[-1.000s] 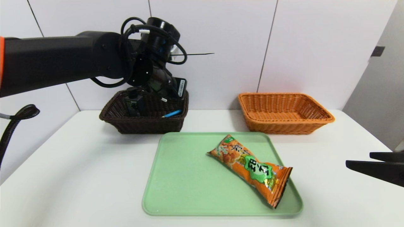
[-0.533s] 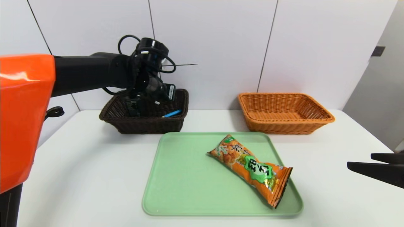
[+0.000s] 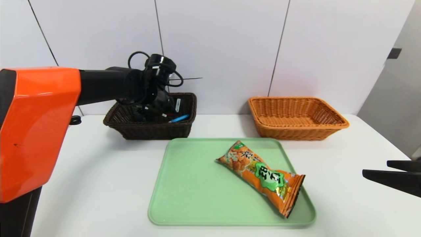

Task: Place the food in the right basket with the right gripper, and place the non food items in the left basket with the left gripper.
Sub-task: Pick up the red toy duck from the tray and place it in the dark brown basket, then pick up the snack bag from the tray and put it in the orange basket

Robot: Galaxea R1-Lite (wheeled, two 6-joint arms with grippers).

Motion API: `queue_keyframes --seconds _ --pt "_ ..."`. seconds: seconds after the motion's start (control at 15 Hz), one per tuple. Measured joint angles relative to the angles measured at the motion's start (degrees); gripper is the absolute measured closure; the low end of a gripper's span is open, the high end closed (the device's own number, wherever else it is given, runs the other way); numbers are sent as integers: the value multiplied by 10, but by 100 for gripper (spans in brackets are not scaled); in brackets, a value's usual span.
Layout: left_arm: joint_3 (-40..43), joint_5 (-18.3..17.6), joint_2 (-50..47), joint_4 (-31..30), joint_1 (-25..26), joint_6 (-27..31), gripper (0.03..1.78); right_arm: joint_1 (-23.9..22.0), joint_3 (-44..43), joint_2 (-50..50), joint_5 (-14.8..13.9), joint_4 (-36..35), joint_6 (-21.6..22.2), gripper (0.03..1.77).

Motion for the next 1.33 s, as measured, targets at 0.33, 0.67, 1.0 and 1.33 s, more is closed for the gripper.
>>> queue_keyframes --seconds 0.33,0.67,1.0,1.33 --pt "1 1 -6 2 4 0 49 0 0 -5 0 0 0 9" --pt "3 2 -73 48 -4 -3 31 0 0 -8 0 -1 0 9" --pt "62 5 -194 145 -64 -61 21 1 -8 2 5 -2 -5 9" --pt "226 4 -325 147 -112 -94 16 10 -39 42 7 -2 -7 9"
